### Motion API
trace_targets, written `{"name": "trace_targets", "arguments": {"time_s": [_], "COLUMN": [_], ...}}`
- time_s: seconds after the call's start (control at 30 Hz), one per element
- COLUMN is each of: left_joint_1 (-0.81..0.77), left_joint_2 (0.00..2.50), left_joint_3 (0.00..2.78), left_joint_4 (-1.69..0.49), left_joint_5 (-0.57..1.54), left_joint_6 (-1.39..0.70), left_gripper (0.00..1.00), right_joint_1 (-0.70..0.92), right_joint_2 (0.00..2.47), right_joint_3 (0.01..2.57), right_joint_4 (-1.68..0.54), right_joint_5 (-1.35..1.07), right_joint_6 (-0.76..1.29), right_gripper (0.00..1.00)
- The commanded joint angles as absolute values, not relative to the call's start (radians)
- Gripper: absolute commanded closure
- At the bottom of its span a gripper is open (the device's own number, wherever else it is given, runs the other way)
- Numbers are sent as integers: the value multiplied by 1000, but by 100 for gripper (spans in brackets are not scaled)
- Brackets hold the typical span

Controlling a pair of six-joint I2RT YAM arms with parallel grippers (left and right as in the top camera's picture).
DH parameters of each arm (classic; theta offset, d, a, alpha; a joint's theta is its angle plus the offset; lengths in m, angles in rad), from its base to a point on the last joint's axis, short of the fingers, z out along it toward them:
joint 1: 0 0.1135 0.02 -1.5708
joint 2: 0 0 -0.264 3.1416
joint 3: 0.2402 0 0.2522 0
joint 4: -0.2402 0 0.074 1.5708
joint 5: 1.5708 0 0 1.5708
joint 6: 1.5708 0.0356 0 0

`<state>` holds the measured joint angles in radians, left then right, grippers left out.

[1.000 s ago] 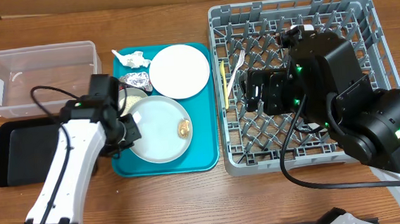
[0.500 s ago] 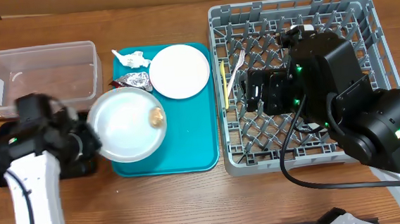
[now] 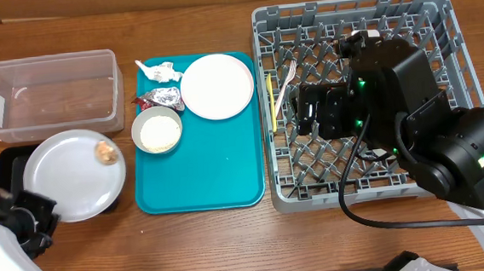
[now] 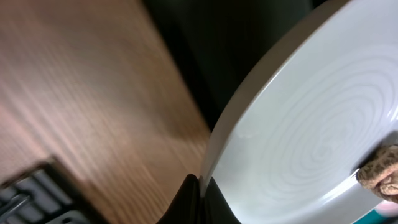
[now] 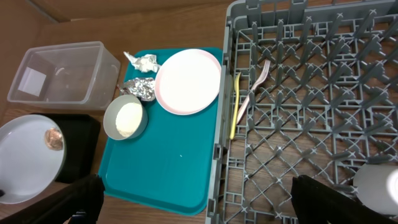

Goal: Sort waste into correct bins and load items into the dishwasher rack
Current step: 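Carry the grey plate left and set it on the black tray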

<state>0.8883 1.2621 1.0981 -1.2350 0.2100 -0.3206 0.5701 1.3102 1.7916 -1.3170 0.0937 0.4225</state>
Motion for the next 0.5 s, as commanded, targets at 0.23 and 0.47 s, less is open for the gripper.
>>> {"name": "trace_targets", "arguments": {"time_s": [0.23, 0.47], "left_joint_1": [922, 906], "left_joint_2": [1247, 1247], "left_joint_3": [1089, 1089], "left_joint_4": [-1264, -1256], "left_joint_5": [-246, -380], "left_joint_6": [-672, -793], "left_gripper": [96, 96], "right_joint_1": [567, 567], "right_joint_2": [1308, 1308], "right_joint_3": [1801, 1801], "right_joint_4": [-1316, -1311], "right_joint_5": [104, 104], "right_joint_6": [427, 427], "right_gripper": [0, 0]}}
